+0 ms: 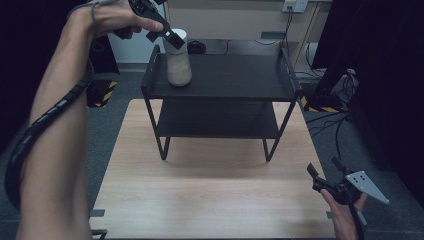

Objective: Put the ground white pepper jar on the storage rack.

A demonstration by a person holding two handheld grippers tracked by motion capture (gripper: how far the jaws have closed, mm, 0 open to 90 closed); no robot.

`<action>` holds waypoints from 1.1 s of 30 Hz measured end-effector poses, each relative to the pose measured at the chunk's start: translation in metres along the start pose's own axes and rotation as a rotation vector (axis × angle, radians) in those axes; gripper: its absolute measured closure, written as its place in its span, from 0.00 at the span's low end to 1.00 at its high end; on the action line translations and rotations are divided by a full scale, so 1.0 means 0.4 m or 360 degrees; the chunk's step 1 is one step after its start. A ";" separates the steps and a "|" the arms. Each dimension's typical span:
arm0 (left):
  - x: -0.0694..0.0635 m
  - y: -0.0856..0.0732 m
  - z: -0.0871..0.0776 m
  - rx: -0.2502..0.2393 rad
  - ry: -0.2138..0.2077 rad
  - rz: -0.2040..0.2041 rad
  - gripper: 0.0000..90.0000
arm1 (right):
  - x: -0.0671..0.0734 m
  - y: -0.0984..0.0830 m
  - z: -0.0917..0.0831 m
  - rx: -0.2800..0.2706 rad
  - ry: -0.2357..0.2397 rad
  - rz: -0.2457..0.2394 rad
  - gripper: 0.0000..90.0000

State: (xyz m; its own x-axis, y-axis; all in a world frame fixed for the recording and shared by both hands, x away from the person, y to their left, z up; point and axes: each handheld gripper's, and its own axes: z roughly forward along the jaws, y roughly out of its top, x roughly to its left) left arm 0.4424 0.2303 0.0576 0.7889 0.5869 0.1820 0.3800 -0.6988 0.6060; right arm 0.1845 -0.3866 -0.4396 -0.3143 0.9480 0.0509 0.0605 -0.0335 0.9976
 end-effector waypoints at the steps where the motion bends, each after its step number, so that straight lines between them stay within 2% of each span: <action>1: -0.005 -0.005 -0.011 -0.0005 -0.0005 0.0008 0.04 | 0.000 0.000 0.000 0.0000 -0.0001 0.0001 0.08; 3: -0.022 -0.019 -0.035 -0.0019 0.0016 0.0037 0.04 | 0.000 -0.001 0.000 -0.0001 -0.0005 0.0006 0.08; 4: -0.025 -0.031 -0.048 -0.0040 0.0006 0.0045 0.04 | 0.000 0.000 0.000 0.0000 -0.0002 0.0006 0.08; 6: -0.040 -0.053 -0.077 -0.0069 0.0037 0.0063 0.04 | 0.002 0.000 0.001 0.0000 -0.0001 0.0004 0.08; 11: -0.071 -0.128 -0.155 -0.0166 0.0075 0.0092 0.04 | 0.005 0.001 0.004 0.0005 0.0014 -0.0005 0.08; 17: -0.105 -0.237 -0.228 -0.0294 0.0091 0.0102 0.04 | 0.010 0.003 0.010 0.0016 0.0027 -0.0004 0.08; 18: -0.123 -0.297 -0.255 -0.0378 0.0101 0.0125 0.04 | 0.011 0.003 0.011 0.0017 0.0032 -0.0007 0.08; 20: -0.124 -0.301 -0.258 -0.0382 0.0100 0.0126 0.05 | 0.014 0.003 0.010 0.0016 0.0036 -0.0014 0.08; 21: -0.128 -0.316 -0.264 -0.0399 0.0100 0.0124 0.05 | 0.014 0.003 0.010 0.0015 0.0036 -0.0014 0.08; 27: -0.162 -0.432 -0.310 -0.0472 0.0136 0.0104 0.05 | 0.018 0.004 0.009 0.0024 0.0031 -0.0011 0.08; 29: -0.172 -0.468 -0.318 -0.0509 0.0125 0.0092 0.05 | 0.018 0.005 0.009 0.0025 0.0033 -0.0019 0.08; 33: -0.207 -0.531 -0.331 -0.0510 0.0137 0.0105 0.05 | 0.021 0.005 0.011 0.0036 0.0035 -0.0022 0.08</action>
State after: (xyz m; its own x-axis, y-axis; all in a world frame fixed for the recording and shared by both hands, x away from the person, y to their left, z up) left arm 0.2321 0.3844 0.0164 0.7581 0.5864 0.2853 0.1475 -0.5803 0.8010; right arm 0.1863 -0.3773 -0.4374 -0.3358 0.9411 0.0384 0.0772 -0.0132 0.9969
